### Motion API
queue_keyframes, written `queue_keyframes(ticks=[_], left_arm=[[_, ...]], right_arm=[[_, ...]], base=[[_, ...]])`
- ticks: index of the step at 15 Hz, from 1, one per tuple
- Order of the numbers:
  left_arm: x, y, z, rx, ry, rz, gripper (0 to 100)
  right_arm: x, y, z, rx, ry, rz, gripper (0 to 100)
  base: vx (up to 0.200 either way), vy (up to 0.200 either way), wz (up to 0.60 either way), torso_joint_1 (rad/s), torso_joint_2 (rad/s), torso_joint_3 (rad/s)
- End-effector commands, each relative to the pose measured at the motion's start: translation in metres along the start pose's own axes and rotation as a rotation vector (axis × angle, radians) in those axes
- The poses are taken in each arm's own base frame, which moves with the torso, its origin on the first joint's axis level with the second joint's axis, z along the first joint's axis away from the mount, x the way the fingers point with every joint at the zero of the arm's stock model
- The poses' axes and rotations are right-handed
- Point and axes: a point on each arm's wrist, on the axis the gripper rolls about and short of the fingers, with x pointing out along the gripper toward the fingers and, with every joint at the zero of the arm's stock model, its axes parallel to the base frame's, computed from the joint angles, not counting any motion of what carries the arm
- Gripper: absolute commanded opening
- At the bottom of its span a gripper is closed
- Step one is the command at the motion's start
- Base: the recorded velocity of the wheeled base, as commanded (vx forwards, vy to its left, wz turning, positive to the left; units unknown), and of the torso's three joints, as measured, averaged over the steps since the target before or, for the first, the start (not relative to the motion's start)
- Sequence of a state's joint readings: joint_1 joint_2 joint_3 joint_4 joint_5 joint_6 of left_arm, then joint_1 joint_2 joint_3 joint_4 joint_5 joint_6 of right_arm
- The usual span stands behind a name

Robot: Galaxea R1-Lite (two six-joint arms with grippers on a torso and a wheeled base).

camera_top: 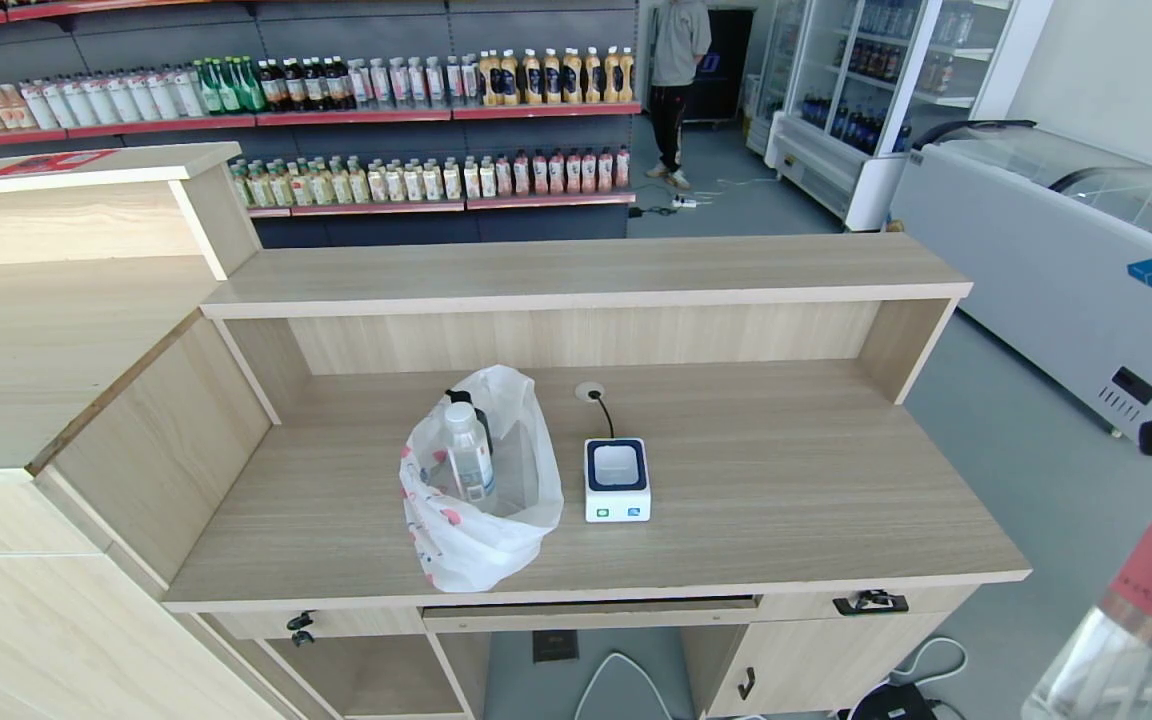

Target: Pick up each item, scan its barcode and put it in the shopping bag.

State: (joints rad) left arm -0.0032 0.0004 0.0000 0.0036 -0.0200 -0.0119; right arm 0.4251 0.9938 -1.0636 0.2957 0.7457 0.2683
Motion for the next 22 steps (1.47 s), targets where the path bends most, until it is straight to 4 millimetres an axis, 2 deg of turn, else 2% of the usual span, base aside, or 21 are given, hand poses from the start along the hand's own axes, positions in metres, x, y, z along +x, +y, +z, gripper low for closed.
queue_keyframes(ticks=[1, 15, 17, 20, 22], left_arm=[[0.0, 0.0, 0.0, 0.0, 0.001, -0.001, 100], [0.0, 0.0, 0.0, 0.0, 0.001, 0.0, 100], [0.0, 0.0, 0.0, 0.0, 0.001, 0.0, 100], [0.0, 0.0, 0.0, 0.0, 0.001, 0.0, 100], [0.0, 0.0, 0.0, 0.0, 0.001, 0.0, 100]], right_arm=[[0.004, -0.004, 0.001, 0.009, 0.009, -0.006, 0], [0.015, -0.013, 0.005, 0.013, 0.027, -0.04, 0], [0.025, -0.032, 0.004, -0.045, 0.045, -0.154, 0], [0.036, -0.064, -0.007, -0.122, 0.013, -0.3, 0], [0.046, -0.093, -0.008, -0.181, -0.001, -0.526, 0]], base=[[0.0, 0.0, 0.0, 0.0, 0.0, 0.0], [0.0, 0.0, 0.0, 0.0, 0.0, 0.0], [0.0, 0.0, 0.0, 0.0, 0.0, 0.0], [0.0, 0.0, 0.0, 0.0, 0.0, 0.0], [0.0, 0.0, 0.0, 0.0, 0.0, 0.0]])
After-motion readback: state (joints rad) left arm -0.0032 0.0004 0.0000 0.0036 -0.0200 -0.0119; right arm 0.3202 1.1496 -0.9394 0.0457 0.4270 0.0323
